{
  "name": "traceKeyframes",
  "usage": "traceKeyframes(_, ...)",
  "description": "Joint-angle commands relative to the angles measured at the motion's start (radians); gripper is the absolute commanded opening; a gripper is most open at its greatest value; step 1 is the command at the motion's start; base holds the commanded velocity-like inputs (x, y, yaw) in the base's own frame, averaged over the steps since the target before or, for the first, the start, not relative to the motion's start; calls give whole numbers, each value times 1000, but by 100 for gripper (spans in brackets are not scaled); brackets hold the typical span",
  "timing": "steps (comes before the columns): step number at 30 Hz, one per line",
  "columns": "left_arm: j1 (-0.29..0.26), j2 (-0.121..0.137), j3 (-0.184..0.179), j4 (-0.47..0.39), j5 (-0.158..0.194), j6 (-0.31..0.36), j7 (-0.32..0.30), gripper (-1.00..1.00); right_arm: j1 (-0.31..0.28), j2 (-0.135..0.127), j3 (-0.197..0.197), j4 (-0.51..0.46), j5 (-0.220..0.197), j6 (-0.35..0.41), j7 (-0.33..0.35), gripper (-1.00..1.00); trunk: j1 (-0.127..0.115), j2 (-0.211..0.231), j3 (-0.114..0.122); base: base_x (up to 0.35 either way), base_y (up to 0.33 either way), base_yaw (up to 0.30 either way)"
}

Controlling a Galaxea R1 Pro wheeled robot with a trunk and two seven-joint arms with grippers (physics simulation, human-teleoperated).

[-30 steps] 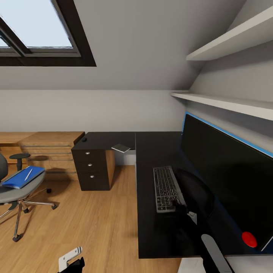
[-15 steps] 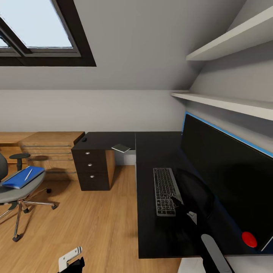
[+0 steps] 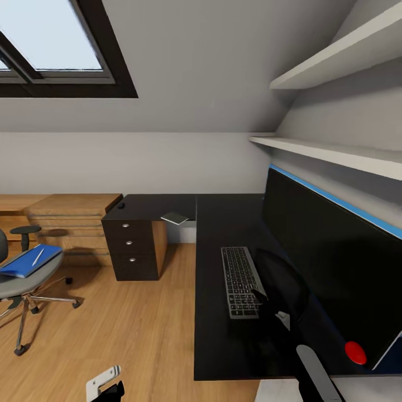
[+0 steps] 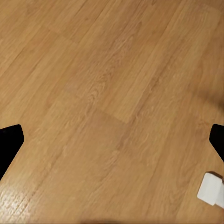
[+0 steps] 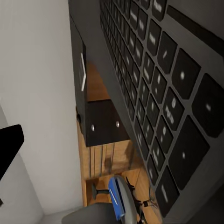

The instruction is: In the bedroom, organize the workspace by keeping the computer under the desk, ensuring the monitor is on the desk, placing the keyboard on the desk next to the monitor, placing the mouse on the desk next to the keyboard, moving the folder from the swivel chair onto the desk next to the mouse, stacking the notebook on top of the folder with the pen on top of the notebook, and positioning the swivel chair next to the desk.

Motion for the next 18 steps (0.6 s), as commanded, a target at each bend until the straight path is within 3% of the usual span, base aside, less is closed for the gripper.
traceKeyframes(1,0,0,0,-2,6,5,5,100,0,1,-4,0,-4,7,2,100,0,-1,-1,0,-22,0)
traceKeyframes(11,0,-3,-1,-2,6,4,9,100,-1,0,-4,0,-3,7,1,100,0,-1,-1,0,-5,0)
traceKeyframes(18,0,-4,0,-2,8,7,19,100,-1,0,-4,0,-4,7,0,100,27,-50,-23,0,0,0)
